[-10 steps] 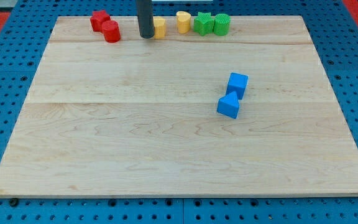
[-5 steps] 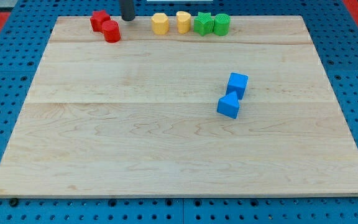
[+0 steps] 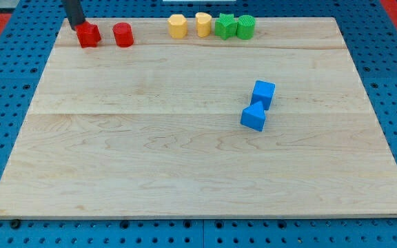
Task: Push the red star downwards of the board
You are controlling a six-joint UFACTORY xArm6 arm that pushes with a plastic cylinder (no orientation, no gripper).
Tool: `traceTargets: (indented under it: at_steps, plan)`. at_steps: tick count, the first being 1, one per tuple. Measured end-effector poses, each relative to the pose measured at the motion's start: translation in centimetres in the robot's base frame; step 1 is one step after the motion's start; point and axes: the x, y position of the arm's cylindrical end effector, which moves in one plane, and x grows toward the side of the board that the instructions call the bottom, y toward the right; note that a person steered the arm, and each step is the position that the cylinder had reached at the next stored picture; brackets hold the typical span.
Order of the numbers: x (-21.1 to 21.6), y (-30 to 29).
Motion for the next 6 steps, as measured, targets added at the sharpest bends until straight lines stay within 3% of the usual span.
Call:
traceTargets:
  at_steps: [1, 3, 4, 5, 6]
  plan:
    - [-2.2, 0.7]
    - [3.9, 1.6]
    - [4.3, 2.3]
    - [0.4, 4.0]
    - [0.2, 8.6]
